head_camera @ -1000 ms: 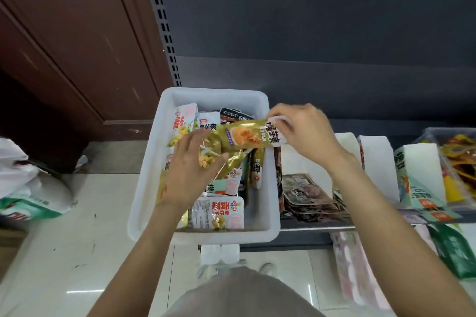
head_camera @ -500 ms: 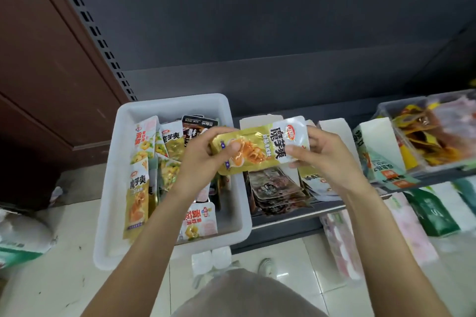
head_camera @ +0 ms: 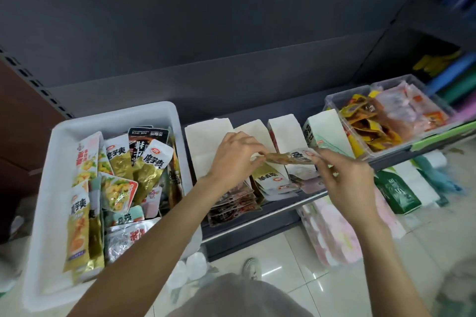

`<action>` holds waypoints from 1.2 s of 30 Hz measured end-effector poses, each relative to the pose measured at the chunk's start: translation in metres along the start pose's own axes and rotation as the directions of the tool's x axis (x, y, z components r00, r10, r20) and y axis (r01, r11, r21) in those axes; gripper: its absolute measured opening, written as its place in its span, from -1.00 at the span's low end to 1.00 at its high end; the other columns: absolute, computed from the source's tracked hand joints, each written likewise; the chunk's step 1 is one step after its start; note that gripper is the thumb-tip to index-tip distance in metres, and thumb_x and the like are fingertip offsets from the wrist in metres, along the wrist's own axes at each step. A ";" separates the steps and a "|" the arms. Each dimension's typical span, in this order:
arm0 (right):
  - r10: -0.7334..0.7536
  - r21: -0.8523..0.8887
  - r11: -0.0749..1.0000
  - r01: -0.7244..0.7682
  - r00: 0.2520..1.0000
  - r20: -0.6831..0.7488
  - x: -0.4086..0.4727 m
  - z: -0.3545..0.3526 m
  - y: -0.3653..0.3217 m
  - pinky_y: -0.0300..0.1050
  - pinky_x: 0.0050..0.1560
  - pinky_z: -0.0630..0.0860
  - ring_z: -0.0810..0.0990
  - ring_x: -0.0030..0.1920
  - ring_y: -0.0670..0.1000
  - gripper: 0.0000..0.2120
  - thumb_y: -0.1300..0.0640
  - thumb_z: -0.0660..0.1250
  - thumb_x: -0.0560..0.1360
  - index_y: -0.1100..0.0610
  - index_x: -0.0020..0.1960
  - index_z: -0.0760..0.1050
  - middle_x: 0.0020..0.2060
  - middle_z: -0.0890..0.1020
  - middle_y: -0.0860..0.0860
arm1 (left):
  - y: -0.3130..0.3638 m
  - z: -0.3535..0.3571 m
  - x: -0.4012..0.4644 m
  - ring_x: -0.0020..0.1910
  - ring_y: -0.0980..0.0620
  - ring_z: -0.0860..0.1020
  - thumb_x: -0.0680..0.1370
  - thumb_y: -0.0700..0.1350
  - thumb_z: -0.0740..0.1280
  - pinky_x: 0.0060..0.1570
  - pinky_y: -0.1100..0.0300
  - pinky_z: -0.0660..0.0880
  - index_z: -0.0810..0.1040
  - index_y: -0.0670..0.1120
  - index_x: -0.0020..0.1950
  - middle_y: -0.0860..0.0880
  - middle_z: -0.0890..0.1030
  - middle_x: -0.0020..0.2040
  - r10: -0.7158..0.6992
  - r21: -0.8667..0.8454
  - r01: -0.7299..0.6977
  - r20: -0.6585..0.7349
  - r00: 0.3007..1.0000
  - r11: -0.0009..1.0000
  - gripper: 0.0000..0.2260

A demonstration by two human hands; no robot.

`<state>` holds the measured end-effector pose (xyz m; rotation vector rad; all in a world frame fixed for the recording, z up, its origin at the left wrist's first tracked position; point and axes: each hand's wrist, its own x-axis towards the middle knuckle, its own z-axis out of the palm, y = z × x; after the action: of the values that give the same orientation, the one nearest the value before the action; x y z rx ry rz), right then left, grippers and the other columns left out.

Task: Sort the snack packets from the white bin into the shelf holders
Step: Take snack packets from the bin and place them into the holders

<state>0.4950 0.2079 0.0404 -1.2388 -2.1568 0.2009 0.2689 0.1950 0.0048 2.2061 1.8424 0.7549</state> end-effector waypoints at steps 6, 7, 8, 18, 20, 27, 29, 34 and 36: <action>-0.085 -0.009 0.996 0.087 0.987 0.133 0.009 0.037 0.001 -0.21 -0.42 0.48 0.59 -0.40 0.00 -0.83 0.31 0.38 0.47 0.11 -0.02 0.64 -0.17 0.66 -0.03 | -0.008 0.008 -0.005 0.13 0.06 0.48 0.52 -0.01 0.36 0.25 0.18 0.20 0.61 0.08 0.13 0.08 0.64 0.05 -0.043 0.048 0.040 0.081 0.996 0.998 -0.80; -0.096 -0.026 0.994 0.102 0.979 0.180 0.011 0.044 0.001 -0.16 -0.42 0.52 0.59 -0.38 0.02 -0.81 0.30 0.37 0.46 0.09 0.00 0.64 -0.15 0.64 -0.01 | -0.009 0.009 -0.005 0.13 0.05 0.48 0.52 0.00 0.36 0.25 0.16 0.21 0.62 0.07 0.13 0.08 0.64 0.04 -0.038 0.057 0.032 0.099 0.994 0.998 -0.81; -0.119 -0.045 0.990 0.132 0.967 0.227 0.013 0.050 0.002 -0.09 -0.40 0.55 0.59 -0.36 0.05 -0.79 0.30 0.38 0.46 0.06 0.02 0.64 -0.17 0.62 0.00 | -0.010 0.011 -0.007 0.12 0.04 0.49 0.51 0.01 0.37 0.24 0.15 0.23 0.63 0.07 0.11 0.08 0.65 0.02 -0.029 0.063 0.022 0.111 0.993 0.998 -0.82; -0.161 -0.205 0.917 0.341 0.789 0.592 0.015 0.066 0.006 -0.02 -0.04 0.26 0.55 0.00 0.11 -0.60 0.30 0.31 0.44 -0.09 0.14 0.60 -0.10 0.66 -0.02 | -0.014 0.015 -0.022 0.20 0.07 0.42 0.51 0.11 0.33 0.28 0.15 0.22 0.64 0.12 0.04 0.14 0.61 0.08 0.020 0.010 -0.023 0.216 0.976 1.000 -0.83; -0.121 -0.164 0.947 0.275 0.782 0.612 0.015 0.058 0.006 -0.03 0.05 0.31 0.54 0.05 0.09 -0.58 0.29 0.28 0.46 -0.09 0.22 0.56 -0.02 0.67 -0.03 | -0.013 0.008 -0.026 0.20 0.08 0.42 0.53 0.06 0.32 0.26 0.14 0.27 0.63 0.09 0.09 0.11 0.61 0.10 -0.001 -0.043 0.009 0.181 0.983 0.999 -0.82; -0.189 0.271 0.958 0.099 0.924 0.333 0.024 0.025 -0.055 -0.35 -0.05 0.50 0.60 -0.09 -0.14 -0.77 0.24 0.33 0.53 0.04 0.15 0.60 -0.04 0.67 -0.09 | -0.031 -0.050 -0.086 -0.04 0.22 0.52 0.54 -0.03 0.33 -0.03 0.38 0.41 0.62 -0.01 0.00 0.16 0.62 -0.08 -0.349 -0.279 0.275 -0.265 0.899 0.920 -0.88; -0.227 0.354 0.932 0.081 0.890 0.394 0.028 0.038 -0.090 -0.41 -0.04 0.48 0.60 -0.11 -0.19 -0.79 0.20 0.32 0.55 0.01 0.15 0.60 -0.03 0.67 -0.14 | -0.051 -0.059 -0.113 -0.03 0.13 0.52 0.49 -0.13 0.40 -0.02 0.28 0.43 0.61 -0.04 0.00 0.09 0.63 -0.08 -0.425 -0.160 0.394 -0.343 0.838 0.905 -0.89; -0.330 0.337 0.929 0.153 0.755 0.566 0.036 0.111 -0.167 -0.09 0.04 0.54 0.62 0.00 -0.03 -0.73 0.17 0.22 0.58 0.04 0.23 0.56 0.10 0.65 -0.03 | -0.102 -0.076 -0.169 0.17 -0.18 0.48 0.42 -0.07 0.47 0.13 -0.06 0.41 0.55 -0.07 0.20 -0.09 0.58 0.15 -0.599 0.133 0.654 -0.300 0.742 0.744 -0.63; -0.363 0.216 0.931 0.293 0.700 0.615 0.044 0.144 -0.191 -0.03 0.15 0.47 0.54 0.20 0.07 -0.66 0.21 0.18 0.58 0.09 0.33 0.46 0.26 0.54 0.05 | -0.111 -0.079 -0.180 0.29 -0.13 0.40 0.46 0.02 0.42 0.24 -0.07 0.36 0.50 -0.02 0.29 -0.06 0.52 0.26 -0.638 0.217 0.667 -0.192 0.745 0.713 -0.58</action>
<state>0.2560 0.1653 0.0278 -0.7471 -2.8772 0.6611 0.1152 0.0331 -0.0245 1.4264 2.6785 0.4833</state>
